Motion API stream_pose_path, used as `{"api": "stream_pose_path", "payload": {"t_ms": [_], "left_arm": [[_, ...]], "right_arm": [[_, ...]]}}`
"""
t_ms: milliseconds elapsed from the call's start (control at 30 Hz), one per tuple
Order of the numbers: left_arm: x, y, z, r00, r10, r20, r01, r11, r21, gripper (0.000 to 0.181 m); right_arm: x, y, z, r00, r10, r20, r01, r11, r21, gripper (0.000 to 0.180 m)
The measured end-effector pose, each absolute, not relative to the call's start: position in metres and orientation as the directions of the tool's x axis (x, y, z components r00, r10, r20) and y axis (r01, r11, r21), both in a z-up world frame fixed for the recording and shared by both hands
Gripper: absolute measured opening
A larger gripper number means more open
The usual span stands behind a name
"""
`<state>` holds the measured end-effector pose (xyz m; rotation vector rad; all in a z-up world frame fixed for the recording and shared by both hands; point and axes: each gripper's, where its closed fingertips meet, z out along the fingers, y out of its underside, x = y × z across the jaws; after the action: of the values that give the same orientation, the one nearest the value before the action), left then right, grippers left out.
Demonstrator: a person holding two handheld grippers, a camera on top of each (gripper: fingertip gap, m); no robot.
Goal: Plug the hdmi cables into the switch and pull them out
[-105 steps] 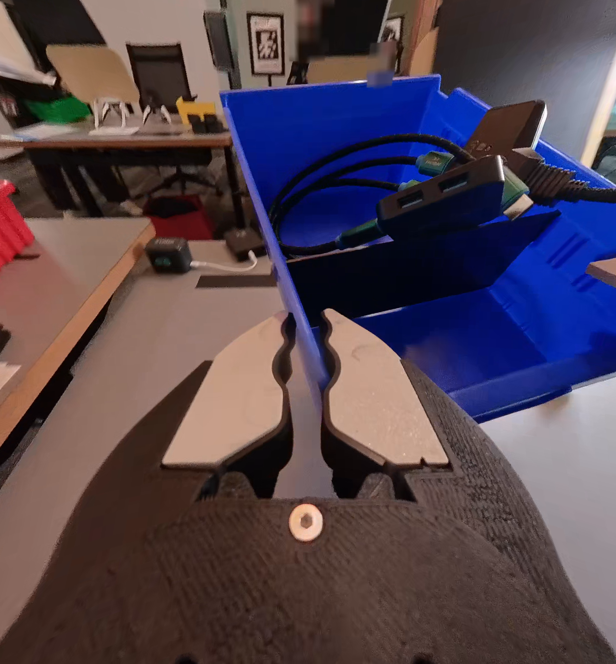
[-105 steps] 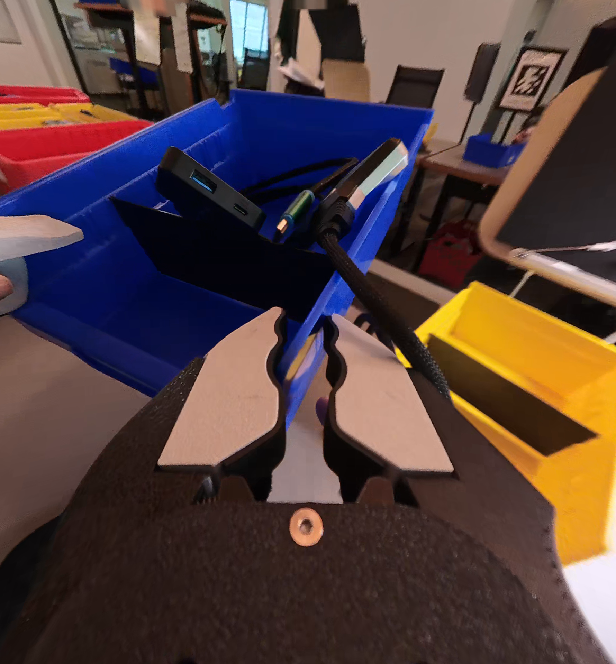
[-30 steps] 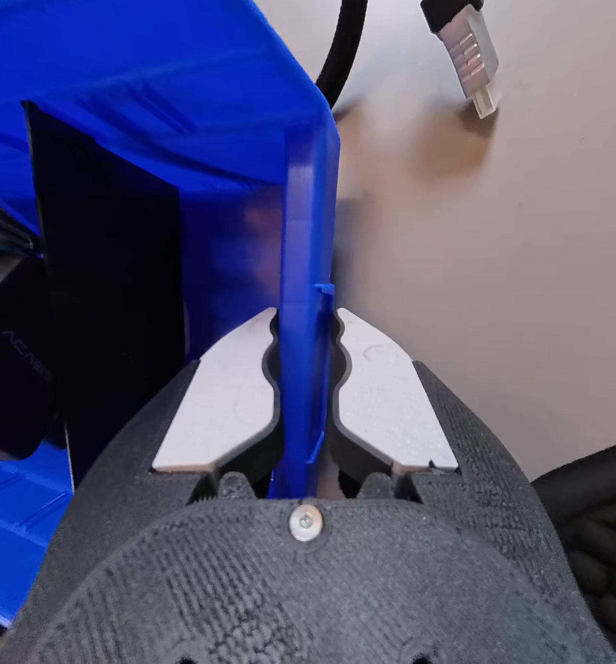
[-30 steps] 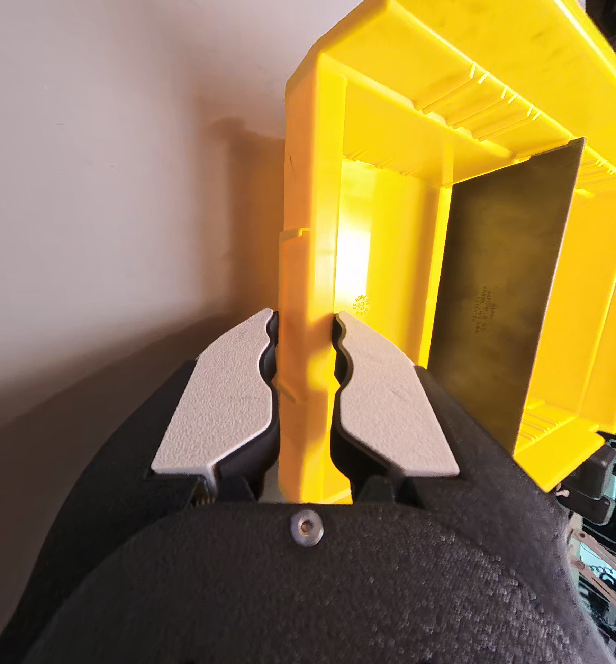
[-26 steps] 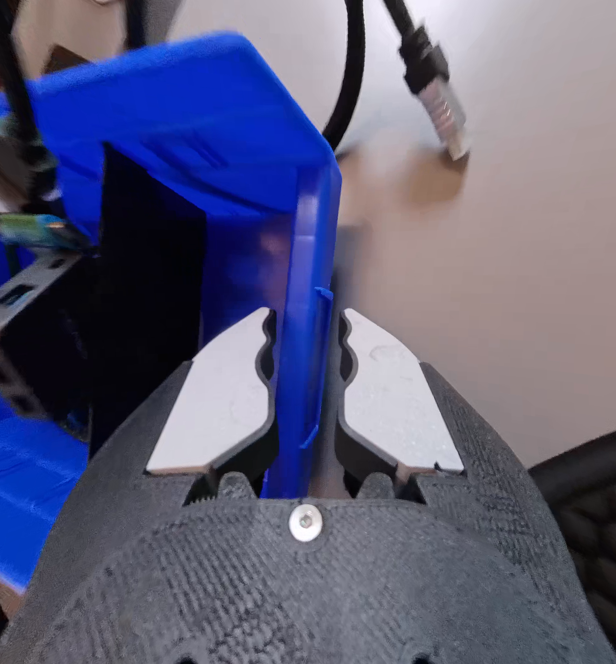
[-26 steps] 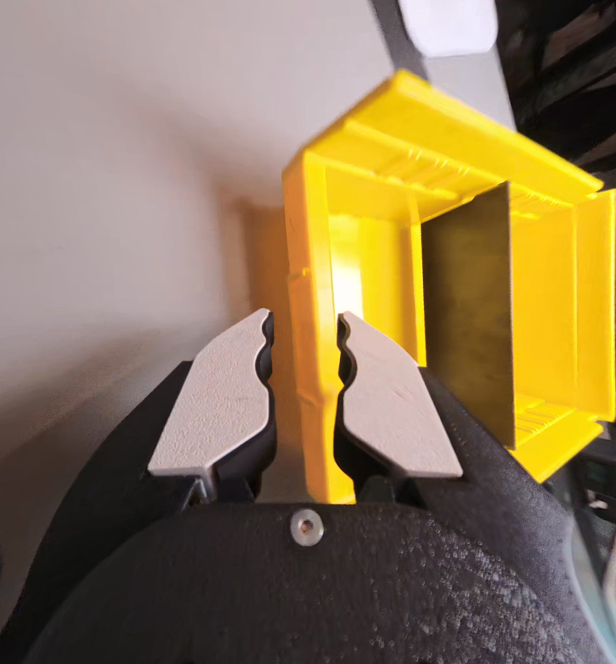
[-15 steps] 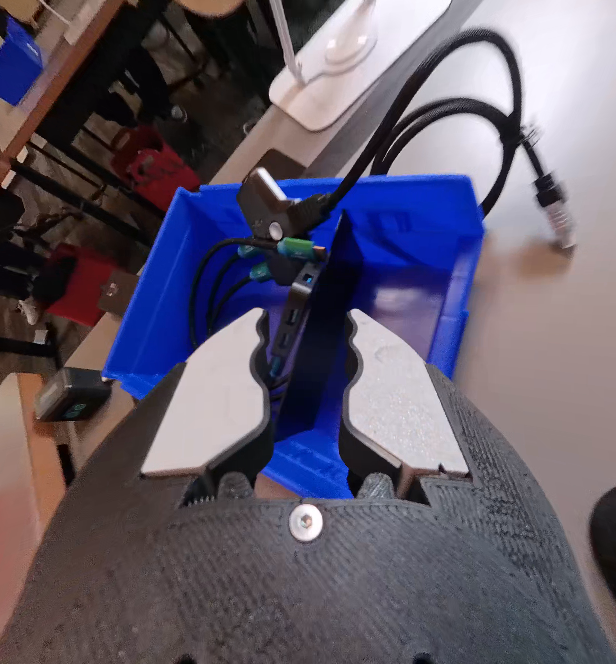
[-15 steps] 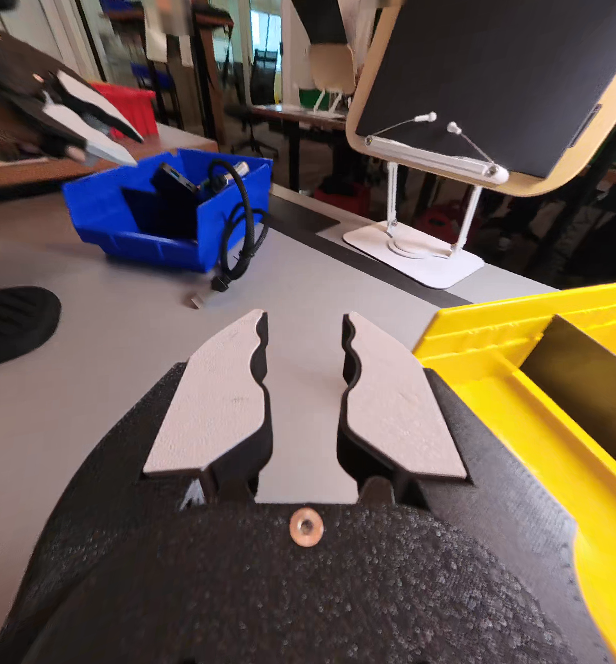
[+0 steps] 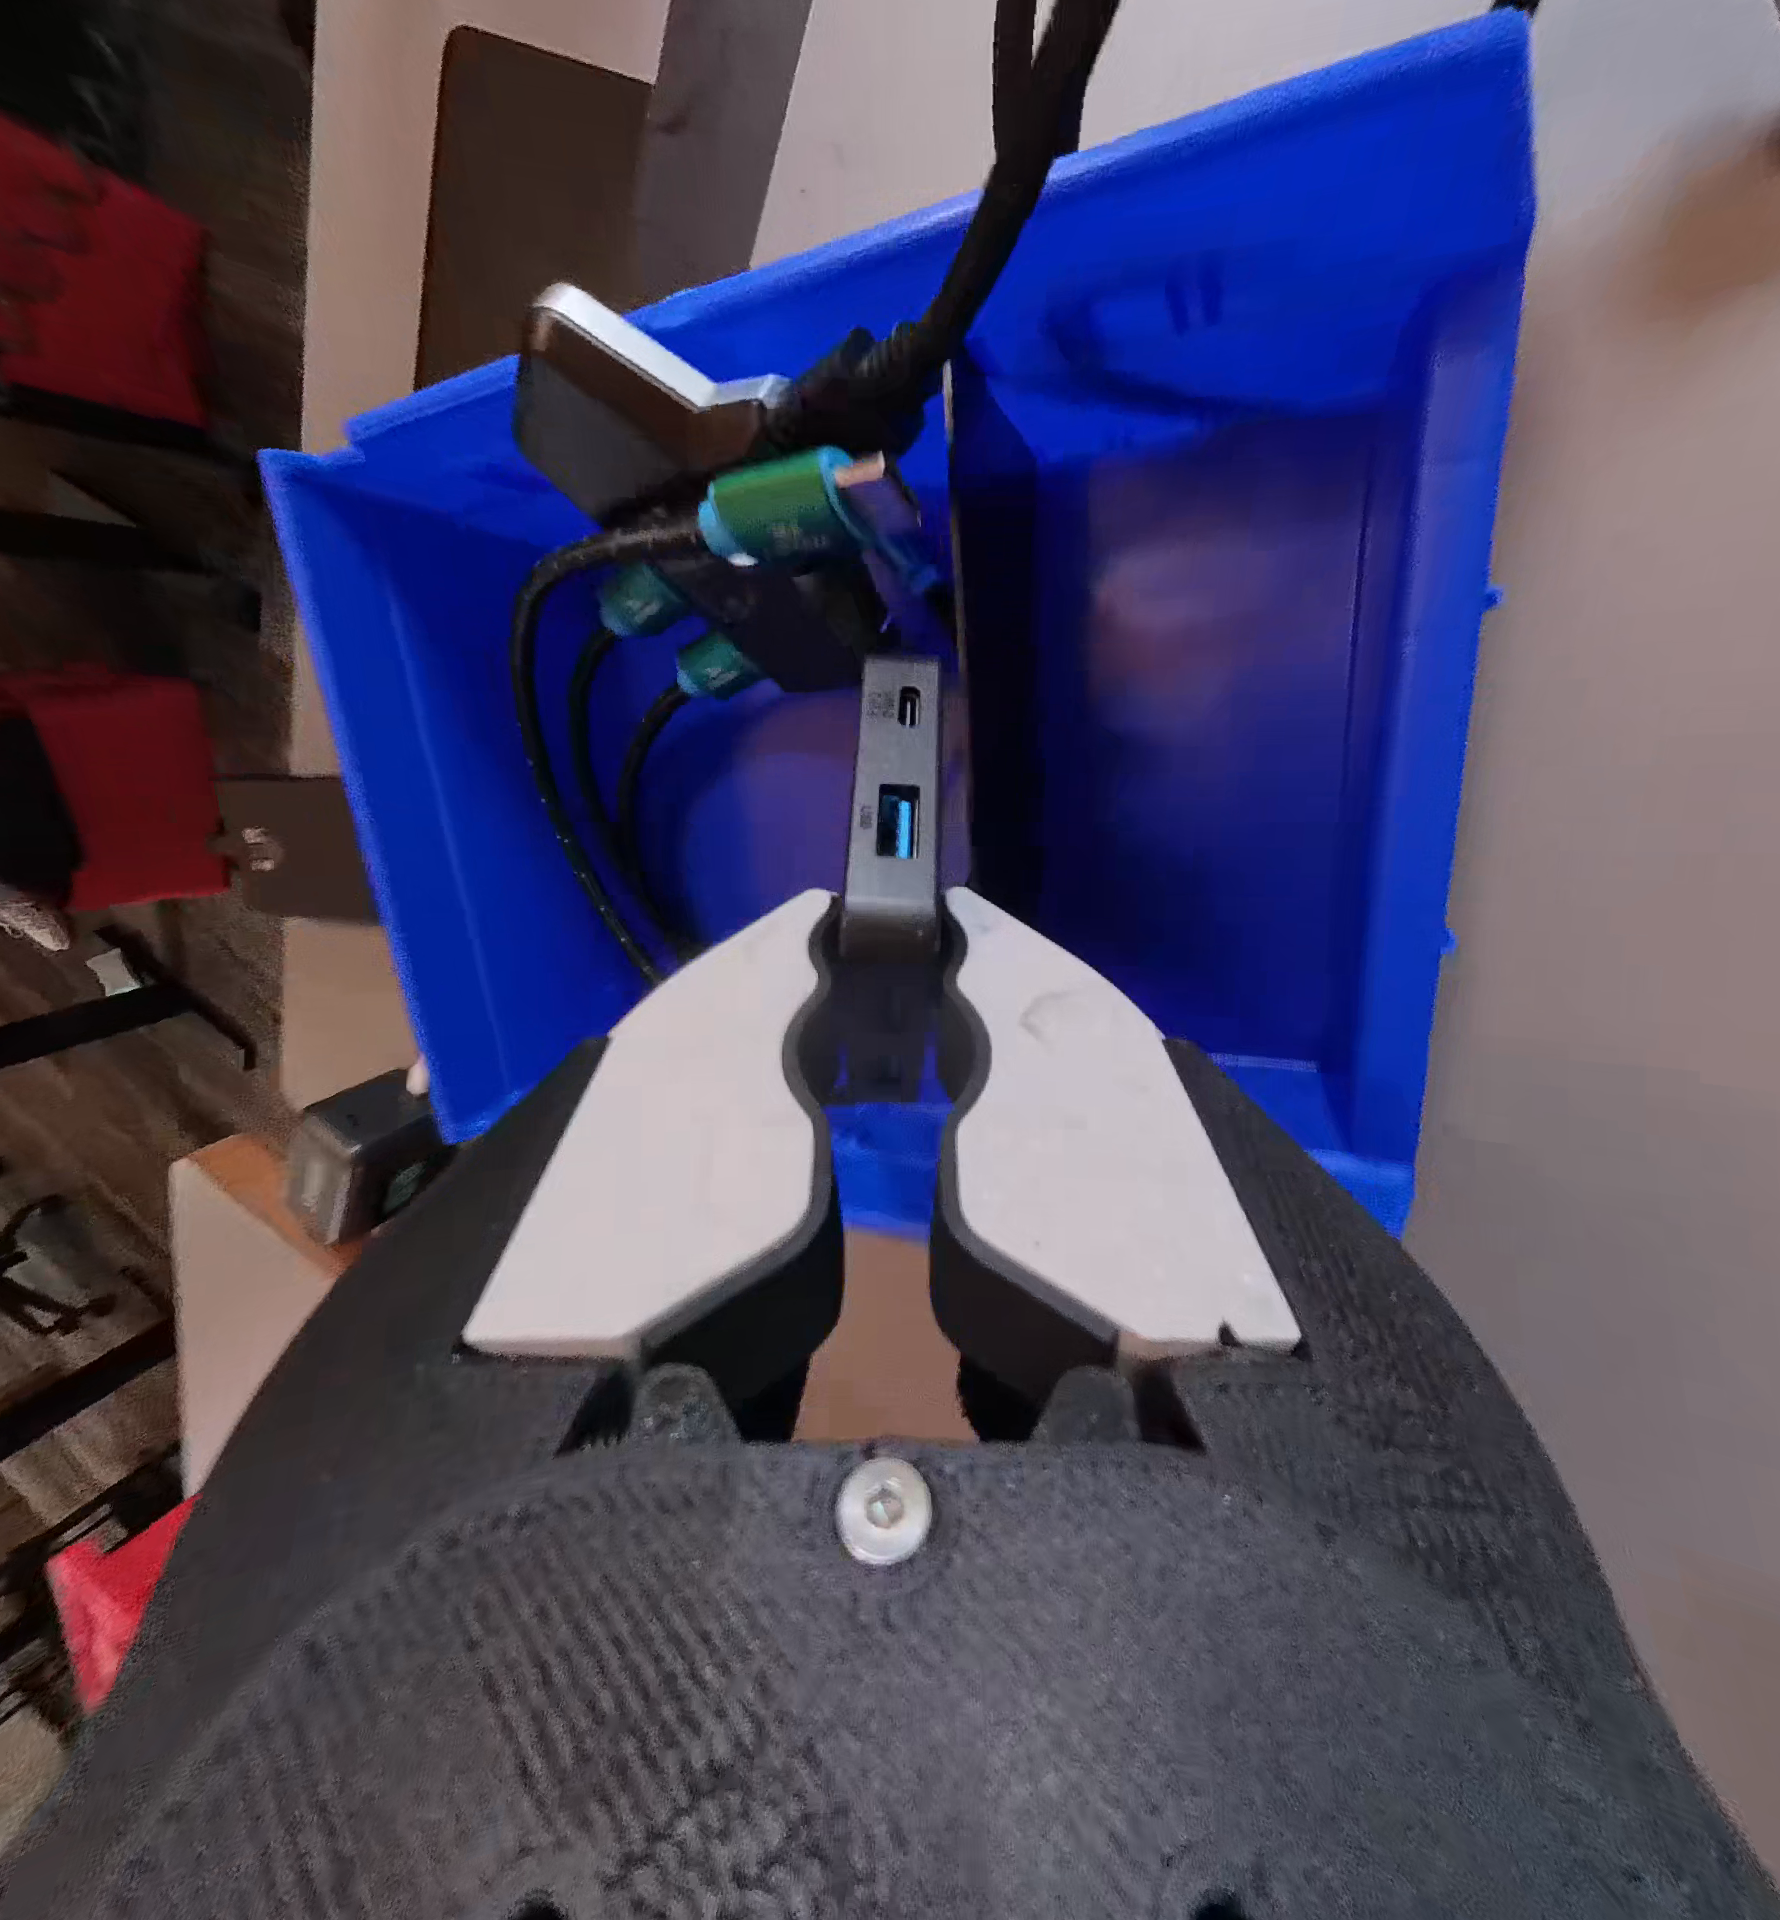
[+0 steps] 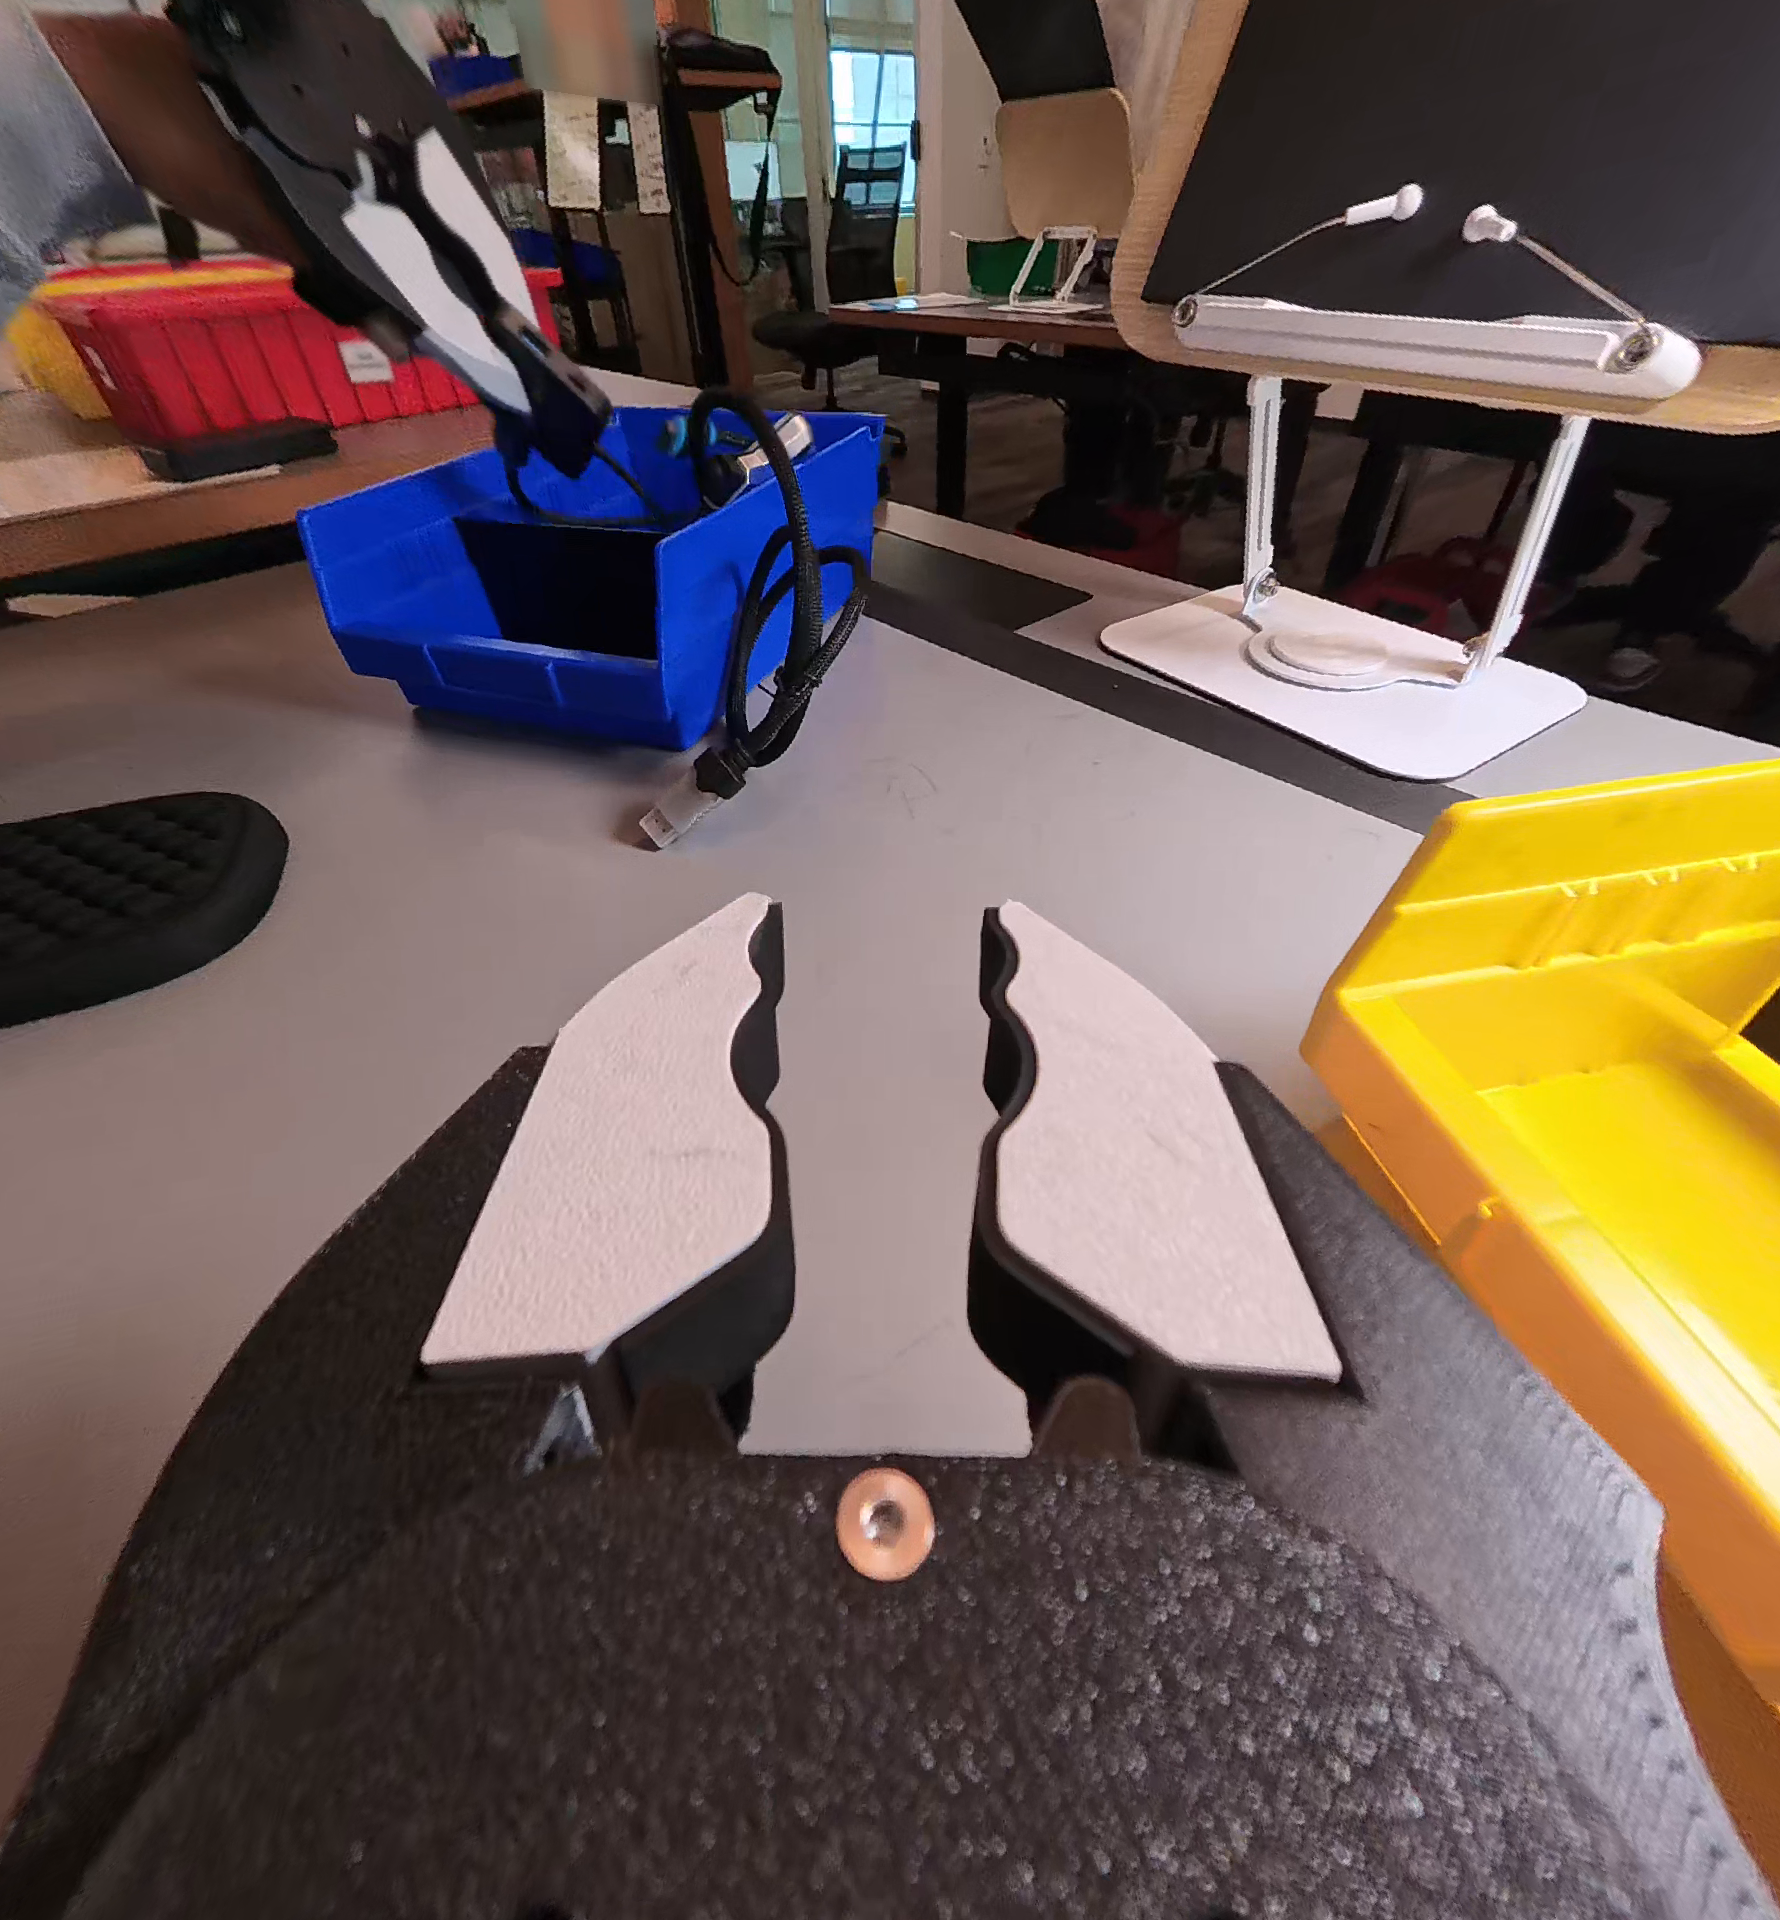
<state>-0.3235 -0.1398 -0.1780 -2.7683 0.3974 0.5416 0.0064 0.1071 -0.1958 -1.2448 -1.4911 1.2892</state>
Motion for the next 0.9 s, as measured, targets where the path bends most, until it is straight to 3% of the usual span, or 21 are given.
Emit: {"api": "stream_pose_path", "payload": {"t_ms": [33,233,333,400,533,667,767,900], "left_arm": [[-0.323,-0.142,-0.164,0.887,-0.226,-0.402,-0.328,-0.922,-0.206,0.016],[-0.325,-0.143,-0.060,0.862,-0.218,-0.458,-0.328,-0.928,-0.175,0.015],[-0.325,-0.138,-0.009,0.851,-0.159,-0.500,-0.323,-0.910,-0.261,0.015],[-0.317,-0.130,0.019,0.857,-0.108,-0.503,-0.335,-0.859,-0.386,0.015],[-0.278,-0.103,0.054,0.905,-0.053,-0.422,-0.364,-0.611,-0.703,0.015],[-0.221,-0.073,0.065,0.960,-0.083,-0.268,-0.281,-0.252,-0.926,0.015],[-0.175,-0.051,0.069,0.972,-0.180,-0.152,-0.152,0.012,-0.988,0.015],[-0.124,-0.031,0.071,0.944,-0.328,-0.043,0.054,0.281,-0.958,0.015]], "right_arm": [[0.006,0.107,-0.196,-0.210,0.977,-0.041,0.177,-0.003,-0.984,0.035],[0.009,0.106,-0.188,-0.209,0.978,-0.019,0.152,0.013,-0.988,0.034],[0.011,0.108,-0.182,-0.204,0.979,-0.019,0.134,0.009,-0.991,0.034],[0.012,0.109,-0.177,-0.204,0.979,-0.024,0.118,0.000,-0.993,0.034],[0.010,0.103,-0.161,-0.229,0.973,-0.036,0.084,-0.017,-0.996,0.033],[-0.002,0.075,-0.123,-0.314,0.949,-0.021,0.025,-0.014,-1.000,0.032],[-0.016,0.044,-0.077,-0.384,0.923,0.014,-0.055,-0.007,-0.998,0.031],[-0.038,0.012,-0.022,-0.419,0.908,0.023,-0.134,-0.037,-0.990,0.032]]}}
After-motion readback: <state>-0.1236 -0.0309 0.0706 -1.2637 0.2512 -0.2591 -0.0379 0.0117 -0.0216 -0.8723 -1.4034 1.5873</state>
